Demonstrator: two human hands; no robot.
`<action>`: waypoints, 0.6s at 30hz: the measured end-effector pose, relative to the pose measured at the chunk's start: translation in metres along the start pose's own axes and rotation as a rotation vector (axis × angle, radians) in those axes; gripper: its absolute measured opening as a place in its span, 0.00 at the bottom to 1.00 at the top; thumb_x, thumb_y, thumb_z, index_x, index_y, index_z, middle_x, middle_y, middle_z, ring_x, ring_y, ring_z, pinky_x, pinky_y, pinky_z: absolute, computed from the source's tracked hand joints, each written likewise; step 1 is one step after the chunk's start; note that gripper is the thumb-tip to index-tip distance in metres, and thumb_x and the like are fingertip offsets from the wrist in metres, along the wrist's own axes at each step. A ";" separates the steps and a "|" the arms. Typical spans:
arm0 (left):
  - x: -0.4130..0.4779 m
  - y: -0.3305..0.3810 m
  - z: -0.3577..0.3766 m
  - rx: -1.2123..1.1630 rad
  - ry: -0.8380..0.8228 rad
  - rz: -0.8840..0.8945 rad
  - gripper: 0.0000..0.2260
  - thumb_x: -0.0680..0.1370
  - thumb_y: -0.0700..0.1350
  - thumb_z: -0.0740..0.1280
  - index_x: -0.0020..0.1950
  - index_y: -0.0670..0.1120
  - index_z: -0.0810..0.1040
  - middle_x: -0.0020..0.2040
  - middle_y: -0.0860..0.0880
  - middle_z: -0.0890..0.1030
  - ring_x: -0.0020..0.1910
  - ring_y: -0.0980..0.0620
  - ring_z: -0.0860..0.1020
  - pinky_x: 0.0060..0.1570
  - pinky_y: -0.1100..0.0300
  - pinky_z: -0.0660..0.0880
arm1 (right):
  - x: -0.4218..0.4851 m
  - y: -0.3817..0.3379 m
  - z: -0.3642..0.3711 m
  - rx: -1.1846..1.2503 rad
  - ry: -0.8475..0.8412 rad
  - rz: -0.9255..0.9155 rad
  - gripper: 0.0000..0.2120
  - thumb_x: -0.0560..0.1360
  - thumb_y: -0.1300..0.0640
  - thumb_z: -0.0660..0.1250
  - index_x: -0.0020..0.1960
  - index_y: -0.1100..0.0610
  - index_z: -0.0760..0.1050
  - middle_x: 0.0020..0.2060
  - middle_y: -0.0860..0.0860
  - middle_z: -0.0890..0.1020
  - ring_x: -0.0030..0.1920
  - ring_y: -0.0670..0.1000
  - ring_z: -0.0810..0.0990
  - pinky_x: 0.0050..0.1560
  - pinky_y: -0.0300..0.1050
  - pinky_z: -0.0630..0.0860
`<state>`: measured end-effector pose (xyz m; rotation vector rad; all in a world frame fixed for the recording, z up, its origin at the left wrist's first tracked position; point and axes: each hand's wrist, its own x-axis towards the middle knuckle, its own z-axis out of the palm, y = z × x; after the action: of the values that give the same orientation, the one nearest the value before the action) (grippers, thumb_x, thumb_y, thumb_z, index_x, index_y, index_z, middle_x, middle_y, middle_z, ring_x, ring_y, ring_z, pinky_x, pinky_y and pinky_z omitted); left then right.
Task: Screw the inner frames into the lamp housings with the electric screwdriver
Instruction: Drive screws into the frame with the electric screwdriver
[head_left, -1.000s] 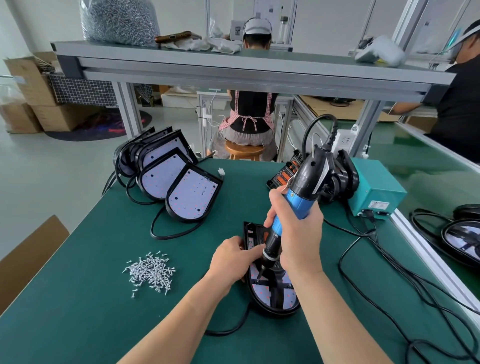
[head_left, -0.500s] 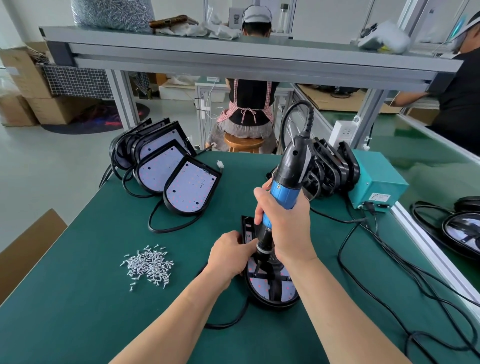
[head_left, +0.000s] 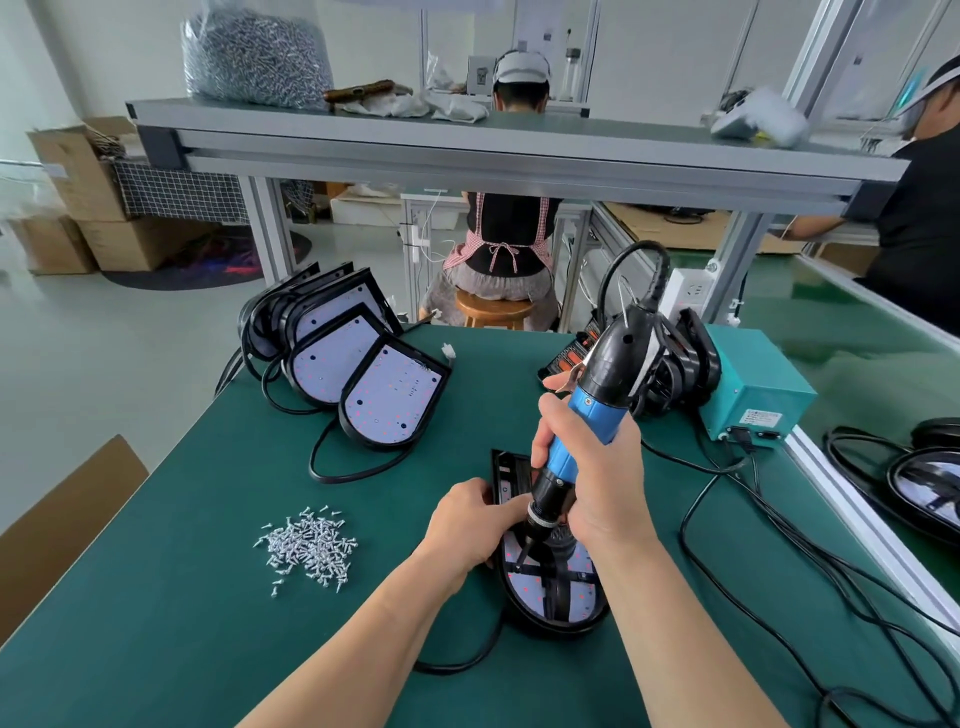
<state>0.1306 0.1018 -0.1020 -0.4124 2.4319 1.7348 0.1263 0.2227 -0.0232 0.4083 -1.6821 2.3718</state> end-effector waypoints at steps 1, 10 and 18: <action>-0.001 0.000 -0.001 -0.003 -0.002 0.001 0.28 0.56 0.67 0.69 0.41 0.45 0.74 0.36 0.49 0.78 0.36 0.49 0.75 0.37 0.55 0.71 | 0.000 -0.004 0.001 0.004 -0.008 -0.014 0.08 0.69 0.53 0.73 0.47 0.49 0.79 0.29 0.55 0.72 0.27 0.53 0.72 0.34 0.43 0.74; 0.003 -0.005 -0.001 0.064 -0.002 -0.012 0.28 0.65 0.66 0.73 0.44 0.41 0.76 0.38 0.48 0.79 0.35 0.49 0.76 0.35 0.56 0.71 | 0.007 -0.034 -0.018 0.109 0.140 -0.116 0.03 0.74 0.58 0.70 0.47 0.55 0.76 0.28 0.53 0.73 0.27 0.51 0.72 0.35 0.41 0.73; -0.005 -0.003 -0.047 0.457 0.340 0.124 0.14 0.79 0.59 0.65 0.44 0.49 0.78 0.40 0.48 0.84 0.44 0.44 0.81 0.46 0.54 0.77 | 0.004 -0.025 -0.044 0.239 0.426 -0.041 0.07 0.75 0.57 0.72 0.46 0.51 0.73 0.29 0.48 0.73 0.28 0.48 0.72 0.35 0.39 0.72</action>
<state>0.1386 0.0571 -0.0880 -0.5423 3.0424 1.1572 0.1256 0.2726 -0.0128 -0.0318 -1.1993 2.4183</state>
